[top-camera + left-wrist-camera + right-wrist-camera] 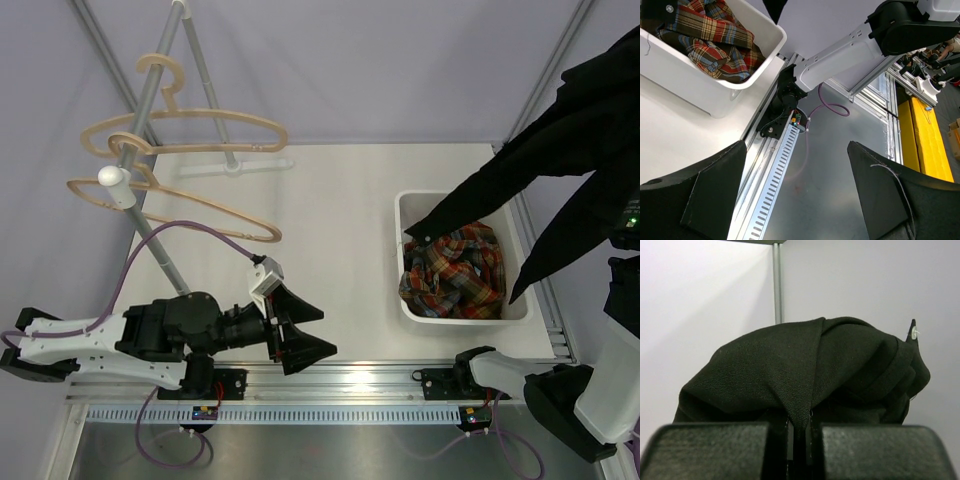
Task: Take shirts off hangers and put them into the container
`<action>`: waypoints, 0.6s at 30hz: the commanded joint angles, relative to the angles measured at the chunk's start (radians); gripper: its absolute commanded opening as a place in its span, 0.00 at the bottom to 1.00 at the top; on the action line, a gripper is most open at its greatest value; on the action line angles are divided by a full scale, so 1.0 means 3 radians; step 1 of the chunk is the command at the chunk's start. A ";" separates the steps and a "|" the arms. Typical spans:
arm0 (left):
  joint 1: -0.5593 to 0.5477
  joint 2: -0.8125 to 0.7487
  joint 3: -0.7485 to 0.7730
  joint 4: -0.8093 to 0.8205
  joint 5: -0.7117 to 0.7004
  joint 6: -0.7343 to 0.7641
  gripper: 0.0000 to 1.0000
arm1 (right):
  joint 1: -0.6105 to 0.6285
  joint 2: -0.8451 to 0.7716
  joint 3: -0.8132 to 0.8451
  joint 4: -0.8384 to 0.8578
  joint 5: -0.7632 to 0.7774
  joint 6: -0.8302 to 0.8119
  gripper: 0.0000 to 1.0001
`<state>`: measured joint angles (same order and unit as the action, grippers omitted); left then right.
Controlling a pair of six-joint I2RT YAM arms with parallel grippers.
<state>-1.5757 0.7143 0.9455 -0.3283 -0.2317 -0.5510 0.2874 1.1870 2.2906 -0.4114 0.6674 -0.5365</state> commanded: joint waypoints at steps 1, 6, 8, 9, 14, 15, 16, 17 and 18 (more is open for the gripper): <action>-0.0004 -0.0085 -0.0078 0.0138 0.0067 -0.0019 0.87 | -0.0022 -0.0019 -0.0047 0.0425 0.0204 -0.0119 0.00; -0.0004 -0.0141 -0.0170 0.0225 0.0113 -0.0024 0.87 | -0.0022 -0.0086 -0.0180 0.0201 0.0011 0.0157 0.00; -0.0004 -0.0157 -0.0201 0.0271 0.0133 -0.0009 0.87 | -0.0017 -0.0147 -0.0368 0.0078 -0.0219 0.0376 0.00; -0.0004 -0.0167 -0.0227 0.0301 0.0133 -0.0004 0.87 | -0.0022 -0.0157 -0.0430 -0.0074 -0.0296 0.0443 0.00; -0.0004 -0.0167 -0.0329 0.0521 0.0174 0.0073 0.88 | -0.0022 -0.0295 -0.0834 -0.0336 -0.0899 0.0892 0.00; -0.0004 -0.0157 -0.0349 0.0547 0.0184 0.0083 0.88 | -0.0017 -0.0316 -0.0860 -0.0448 -0.0976 0.0959 0.00; -0.0009 -0.0152 -0.0365 0.0567 0.0190 0.0083 0.88 | -0.0017 -0.0336 -0.0870 -0.0510 -0.1078 0.1036 0.00; -0.0004 -0.0152 -0.0400 0.0623 0.0200 0.0093 0.88 | -0.0017 -0.0382 -0.0911 -0.0551 -0.1196 0.1184 0.00; -0.0004 -0.0152 -0.0421 0.0659 0.0200 0.0093 0.88 | -0.0017 -0.0408 -0.0921 -0.0663 -0.1253 0.1256 0.00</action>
<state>-1.5757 0.6739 0.8391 -0.2321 -0.1974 -0.5442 0.2859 1.1030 2.0155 -0.5640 0.4358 -0.2871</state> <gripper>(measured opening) 0.872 0.066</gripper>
